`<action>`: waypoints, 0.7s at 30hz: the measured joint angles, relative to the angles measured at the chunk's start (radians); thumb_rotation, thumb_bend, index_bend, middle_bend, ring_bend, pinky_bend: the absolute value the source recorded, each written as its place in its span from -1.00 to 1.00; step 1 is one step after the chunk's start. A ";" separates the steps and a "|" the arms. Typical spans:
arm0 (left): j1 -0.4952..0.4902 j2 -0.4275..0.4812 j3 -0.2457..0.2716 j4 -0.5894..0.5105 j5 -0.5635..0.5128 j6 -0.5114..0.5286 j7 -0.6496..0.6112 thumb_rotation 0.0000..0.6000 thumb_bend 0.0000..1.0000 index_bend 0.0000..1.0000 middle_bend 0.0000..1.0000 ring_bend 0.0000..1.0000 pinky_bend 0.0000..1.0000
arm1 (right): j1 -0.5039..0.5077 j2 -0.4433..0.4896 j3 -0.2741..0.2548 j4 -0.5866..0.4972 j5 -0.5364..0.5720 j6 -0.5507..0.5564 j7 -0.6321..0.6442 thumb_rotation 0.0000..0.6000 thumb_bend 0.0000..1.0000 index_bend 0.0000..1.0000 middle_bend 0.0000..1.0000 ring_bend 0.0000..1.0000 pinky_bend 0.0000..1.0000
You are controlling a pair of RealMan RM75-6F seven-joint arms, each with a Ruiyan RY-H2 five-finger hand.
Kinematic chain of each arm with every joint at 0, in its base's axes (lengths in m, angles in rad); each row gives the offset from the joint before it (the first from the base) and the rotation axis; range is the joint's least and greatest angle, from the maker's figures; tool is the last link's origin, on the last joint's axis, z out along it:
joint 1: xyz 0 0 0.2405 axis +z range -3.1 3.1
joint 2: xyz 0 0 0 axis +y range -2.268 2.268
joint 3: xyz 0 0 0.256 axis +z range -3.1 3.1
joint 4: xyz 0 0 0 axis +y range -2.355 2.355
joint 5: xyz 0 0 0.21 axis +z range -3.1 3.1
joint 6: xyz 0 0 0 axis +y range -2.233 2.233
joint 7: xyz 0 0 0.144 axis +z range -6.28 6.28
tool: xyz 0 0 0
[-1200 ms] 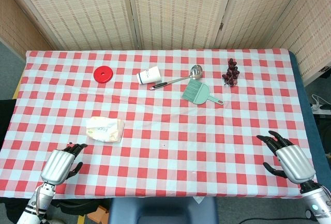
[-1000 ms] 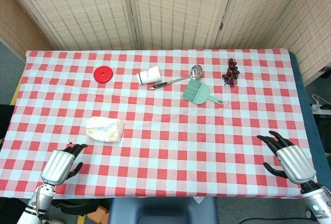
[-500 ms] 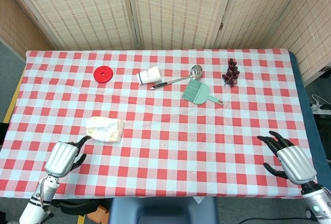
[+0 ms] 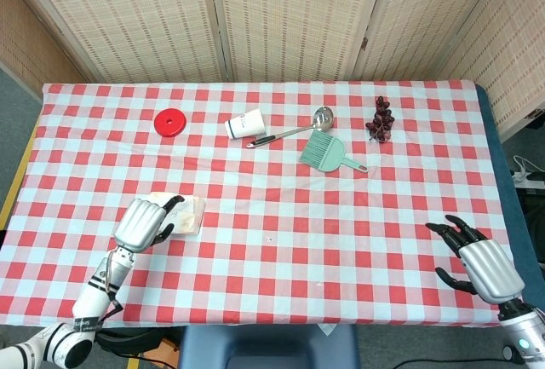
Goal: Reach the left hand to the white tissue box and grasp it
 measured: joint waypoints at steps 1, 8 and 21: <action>-0.011 -0.010 -0.004 0.013 -0.010 -0.012 0.001 1.00 -0.25 -0.42 0.95 0.96 1.00 | 0.000 0.000 0.000 0.000 0.000 -0.001 -0.001 1.00 -0.61 -0.65 -0.52 -0.84 -0.35; -0.061 -0.072 -0.023 0.095 -0.061 -0.044 0.013 1.00 -0.25 -0.39 0.93 0.95 1.00 | 0.002 0.000 -0.001 -0.001 0.000 -0.007 -0.006 1.00 -0.61 -0.65 -0.52 -0.84 -0.35; -0.086 -0.096 -0.014 0.125 -0.108 -0.045 0.029 1.00 -0.24 0.25 0.92 0.94 1.00 | 0.002 0.000 -0.001 0.000 0.000 -0.007 -0.005 1.00 -0.61 -0.65 -0.52 -0.84 -0.35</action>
